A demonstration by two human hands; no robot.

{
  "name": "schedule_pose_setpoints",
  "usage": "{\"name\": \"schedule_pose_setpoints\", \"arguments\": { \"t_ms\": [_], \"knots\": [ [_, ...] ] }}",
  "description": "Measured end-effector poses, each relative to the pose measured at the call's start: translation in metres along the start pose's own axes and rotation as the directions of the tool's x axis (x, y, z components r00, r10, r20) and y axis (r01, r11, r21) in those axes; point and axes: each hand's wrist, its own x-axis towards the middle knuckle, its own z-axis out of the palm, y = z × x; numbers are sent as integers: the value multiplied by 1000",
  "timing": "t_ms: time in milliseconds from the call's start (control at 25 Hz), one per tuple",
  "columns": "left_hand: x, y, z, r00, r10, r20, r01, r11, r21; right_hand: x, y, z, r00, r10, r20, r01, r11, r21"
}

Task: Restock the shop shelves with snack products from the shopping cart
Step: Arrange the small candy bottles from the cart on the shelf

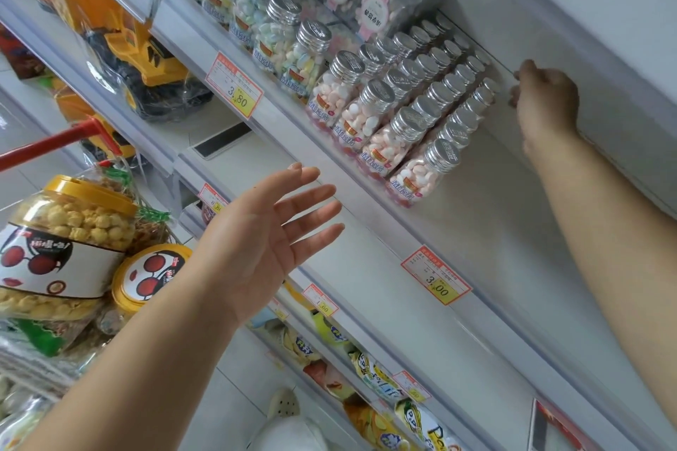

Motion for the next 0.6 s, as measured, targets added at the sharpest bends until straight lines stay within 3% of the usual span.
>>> {"name": "schedule_pose_setpoints", "arguments": {
  "t_ms": [120,200,320,480,600],
  "knots": [
    [-18,13,-16,1000,9,-28,-8,1000,24,-74,-12,-23,919,-394,15,382,882,-276],
    [-40,19,-45,995,6,-95,-3,999,34,-145,-25,-23,794,-596,119,605,758,-243],
    [-79,29,-122,968,-2,-253,16,998,53,-258,-39,13,651,-693,309,734,679,-24],
    [-134,35,-250,823,12,-568,-9,1000,8,-388,-39,109,445,-539,715,559,791,249],
    [-171,14,-321,657,-10,-754,-15,1000,-27,-450,-16,188,156,-184,970,450,888,96]
  ]
}}
